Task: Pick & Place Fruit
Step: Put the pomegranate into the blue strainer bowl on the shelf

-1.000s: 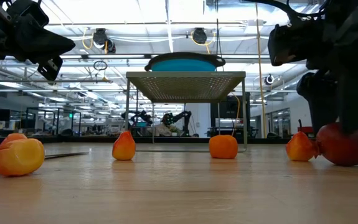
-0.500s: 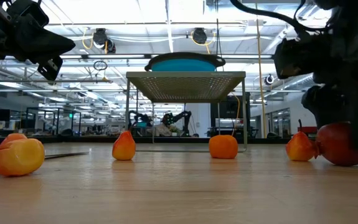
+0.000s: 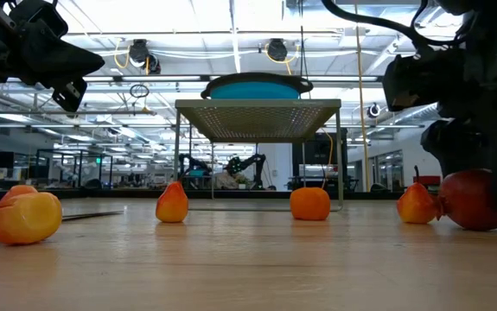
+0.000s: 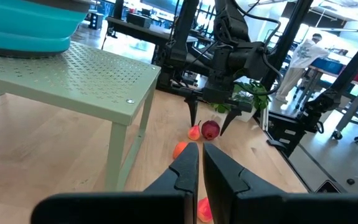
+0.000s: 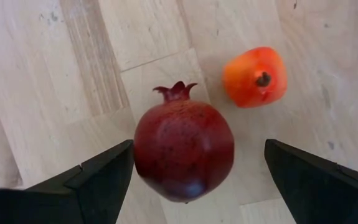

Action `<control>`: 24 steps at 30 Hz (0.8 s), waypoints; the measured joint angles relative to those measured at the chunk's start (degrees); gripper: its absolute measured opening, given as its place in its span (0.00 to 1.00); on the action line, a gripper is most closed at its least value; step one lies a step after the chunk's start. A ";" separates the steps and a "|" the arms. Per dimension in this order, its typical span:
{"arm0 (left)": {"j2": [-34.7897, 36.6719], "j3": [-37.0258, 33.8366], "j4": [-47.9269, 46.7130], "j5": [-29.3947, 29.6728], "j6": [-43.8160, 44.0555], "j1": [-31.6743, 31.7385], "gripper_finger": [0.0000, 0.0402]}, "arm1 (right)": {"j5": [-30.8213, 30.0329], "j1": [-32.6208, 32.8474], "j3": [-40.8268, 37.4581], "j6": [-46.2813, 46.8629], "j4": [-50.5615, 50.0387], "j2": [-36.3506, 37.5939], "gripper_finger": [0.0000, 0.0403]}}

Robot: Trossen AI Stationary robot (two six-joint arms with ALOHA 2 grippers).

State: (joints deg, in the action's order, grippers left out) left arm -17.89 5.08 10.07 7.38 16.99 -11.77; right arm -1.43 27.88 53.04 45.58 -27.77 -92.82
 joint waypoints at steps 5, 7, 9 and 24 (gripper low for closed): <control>0.00 0.00 0.00 0.00 0.00 0.00 0.05 | -0.13 -0.02 0.00 0.00 0.20 0.00 0.86; 0.00 0.00 0.00 0.00 0.00 0.00 0.05 | -0.13 -0.02 -0.01 0.03 0.21 0.00 0.85; 0.00 0.01 0.00 0.00 -0.02 0.02 0.05 | -0.07 -0.02 -0.02 0.10 0.40 0.00 0.84; 0.00 0.02 0.01 0.00 -0.12 0.02 0.05 | -0.28 -0.02 -0.02 -0.20 1.46 0.00 0.67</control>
State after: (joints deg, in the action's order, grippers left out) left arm -17.89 5.10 10.08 7.38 16.87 -11.75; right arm -1.72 27.86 53.01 45.39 -26.31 -92.82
